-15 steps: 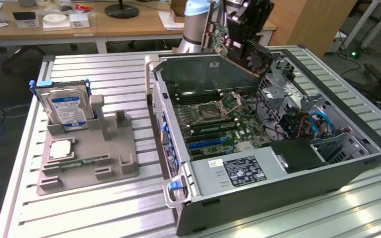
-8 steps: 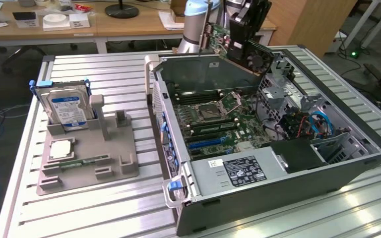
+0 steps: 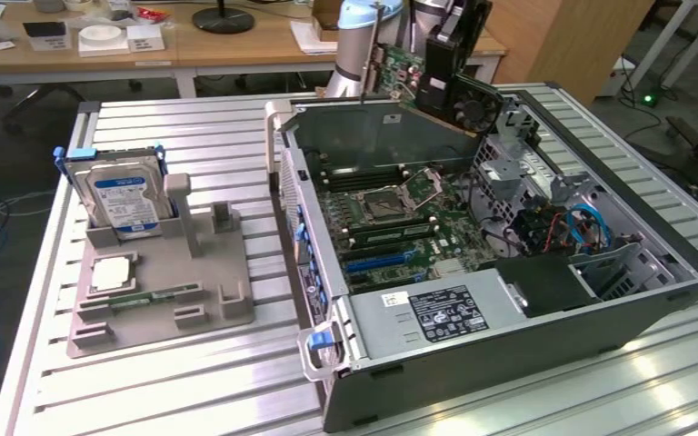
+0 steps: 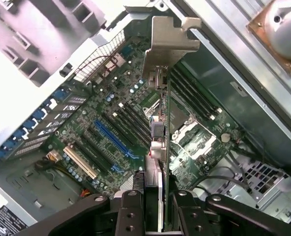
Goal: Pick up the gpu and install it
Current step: 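Insert the gpu into the slot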
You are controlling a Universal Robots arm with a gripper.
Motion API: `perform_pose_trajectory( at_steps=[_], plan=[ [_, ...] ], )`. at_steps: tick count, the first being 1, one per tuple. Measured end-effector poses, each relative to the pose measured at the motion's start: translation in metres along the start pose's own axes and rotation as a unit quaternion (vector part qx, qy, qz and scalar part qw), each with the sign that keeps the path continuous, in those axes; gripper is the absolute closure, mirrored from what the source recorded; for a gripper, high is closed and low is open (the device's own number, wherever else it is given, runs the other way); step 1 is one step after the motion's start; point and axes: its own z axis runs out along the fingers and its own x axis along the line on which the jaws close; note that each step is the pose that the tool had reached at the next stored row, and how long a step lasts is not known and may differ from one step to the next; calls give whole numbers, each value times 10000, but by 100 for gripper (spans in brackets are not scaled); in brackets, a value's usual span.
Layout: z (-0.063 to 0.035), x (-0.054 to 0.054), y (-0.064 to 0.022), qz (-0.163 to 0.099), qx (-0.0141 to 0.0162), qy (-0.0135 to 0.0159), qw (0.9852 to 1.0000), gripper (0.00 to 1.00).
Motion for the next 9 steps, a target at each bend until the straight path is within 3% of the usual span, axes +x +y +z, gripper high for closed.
perform_pose_trajectory(
  at_steps=[5, 9],
  plan=[
    [1, 0, 0, -373, -9, 7, 9993, 73],
    [2, 0, 0, -707, -17, 13, 9975, 73]
  ],
)
